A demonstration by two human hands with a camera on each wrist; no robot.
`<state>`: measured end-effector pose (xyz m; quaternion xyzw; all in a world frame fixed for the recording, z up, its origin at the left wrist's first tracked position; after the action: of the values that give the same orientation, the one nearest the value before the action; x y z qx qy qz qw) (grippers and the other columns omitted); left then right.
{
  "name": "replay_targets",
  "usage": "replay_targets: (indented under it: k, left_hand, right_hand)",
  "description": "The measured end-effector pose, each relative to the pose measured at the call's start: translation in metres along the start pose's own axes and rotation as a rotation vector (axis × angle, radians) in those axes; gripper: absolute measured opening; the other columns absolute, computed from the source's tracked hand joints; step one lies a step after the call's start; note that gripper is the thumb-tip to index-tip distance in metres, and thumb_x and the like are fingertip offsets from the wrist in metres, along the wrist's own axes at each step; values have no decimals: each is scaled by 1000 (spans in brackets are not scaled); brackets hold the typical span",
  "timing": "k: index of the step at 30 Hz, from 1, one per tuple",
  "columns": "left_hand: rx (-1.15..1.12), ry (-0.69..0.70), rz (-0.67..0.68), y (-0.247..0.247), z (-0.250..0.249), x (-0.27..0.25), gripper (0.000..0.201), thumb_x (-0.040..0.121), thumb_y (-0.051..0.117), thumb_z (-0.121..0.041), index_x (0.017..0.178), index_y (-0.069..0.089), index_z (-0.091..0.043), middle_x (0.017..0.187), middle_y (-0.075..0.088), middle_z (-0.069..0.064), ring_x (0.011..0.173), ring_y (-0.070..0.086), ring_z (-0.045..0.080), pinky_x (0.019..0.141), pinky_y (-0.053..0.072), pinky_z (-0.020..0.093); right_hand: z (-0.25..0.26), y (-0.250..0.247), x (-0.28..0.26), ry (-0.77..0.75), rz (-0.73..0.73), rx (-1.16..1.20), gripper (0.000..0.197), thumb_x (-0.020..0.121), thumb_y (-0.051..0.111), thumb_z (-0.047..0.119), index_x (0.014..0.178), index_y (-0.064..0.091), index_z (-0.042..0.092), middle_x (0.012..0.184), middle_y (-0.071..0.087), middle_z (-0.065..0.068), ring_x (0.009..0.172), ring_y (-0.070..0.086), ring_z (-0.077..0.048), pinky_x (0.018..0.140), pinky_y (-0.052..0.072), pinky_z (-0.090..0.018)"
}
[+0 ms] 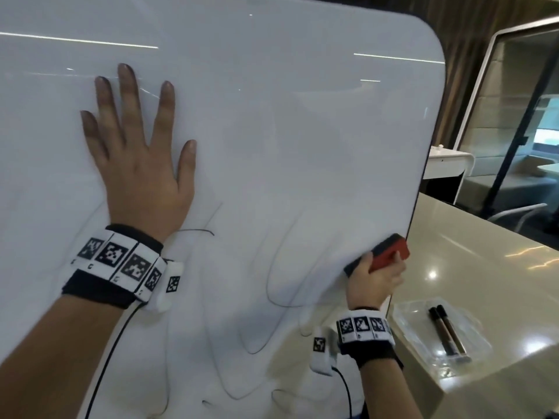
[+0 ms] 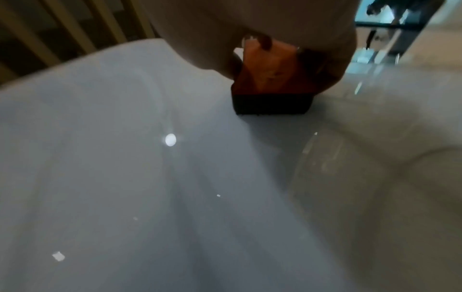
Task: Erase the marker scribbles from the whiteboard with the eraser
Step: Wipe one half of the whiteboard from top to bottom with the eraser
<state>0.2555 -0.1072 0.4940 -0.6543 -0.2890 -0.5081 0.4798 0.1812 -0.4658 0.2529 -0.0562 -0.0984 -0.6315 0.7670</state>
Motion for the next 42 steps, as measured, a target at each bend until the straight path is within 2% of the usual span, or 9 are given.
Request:
replay_targets:
  k: [7,11,14,20,28,33,35,40,42]
  left_hand:
    - [-22,9,-4,-1,-2,-1,61,107,25,-48,162,7,-27,167,4,21,155,3,43,124,5,59]
    - [-8,7,16,-3,0,-1,61,107,28,-48,162,10,-28,168,4,18,155,4,40,125,7,57]
    - [8,12,34,-5,-1,-2,62,106,30,-49,161,11,-29,168,3,17,156,3,39,125,7,57]
    - [-24,63,22,-9,3,-5,62,105,35,-51,161,15,-30,168,7,18,155,6,40,126,7,55]
    - [29,122,77,-5,10,-9,61,107,30,-49,161,13,-28,168,4,18,155,3,40,126,7,55]
    - [3,95,58,-5,7,-11,61,106,31,-49,161,13,-30,168,5,19,155,5,40,126,7,55]
    - [-1,100,58,-5,8,-11,61,107,31,-50,161,13,-30,168,5,18,155,5,39,126,7,54]
    - [3,99,58,-4,9,-12,61,107,33,-48,161,13,-29,168,4,17,156,4,39,126,7,54]
    - [10,91,51,-4,7,-12,61,107,33,-47,161,12,-29,168,3,17,156,3,38,126,7,55]
  right_hand:
    - [112,32,-72,-747,288,-56,56,94,66,23,145,45,17,130,43,-11,114,40,-19,102,34,-27]
    - [23,5,-33,-262,84,43,61,93,64,26,147,40,11,134,44,-20,121,46,-36,110,40,-52]
    - [12,10,-48,37,42,80,63,97,62,22,151,33,10,138,39,-25,123,45,-44,108,40,-52]
    - [133,59,-145,-816,320,-33,54,93,67,27,143,46,22,129,44,-14,112,43,-23,103,37,-33]
    - [3,19,-71,9,22,69,63,94,66,21,149,38,10,133,43,-25,121,47,-46,109,39,-52]
    - [110,49,-134,-834,319,-58,52,93,67,22,141,49,20,131,45,-19,115,45,-29,104,37,-36]
    - [99,51,-131,-939,351,-141,49,93,66,25,140,51,23,132,46,-17,115,46,-30,103,39,-38]
    - [2,18,-65,-52,56,109,61,95,64,26,148,38,10,138,42,-21,125,46,-42,109,41,-53]
    - [10,29,-74,61,56,148,64,95,65,25,149,34,8,140,40,-20,125,46,-44,109,41,-54]
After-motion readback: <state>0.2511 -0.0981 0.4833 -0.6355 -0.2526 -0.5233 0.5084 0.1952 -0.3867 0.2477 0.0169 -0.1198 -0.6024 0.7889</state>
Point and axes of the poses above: each hand's wrist, its own x-axis towards the middle knuckle, its own y-axis out of the palm, z = x × y, the point moved 7 cm from there along x, towards the middle knuckle
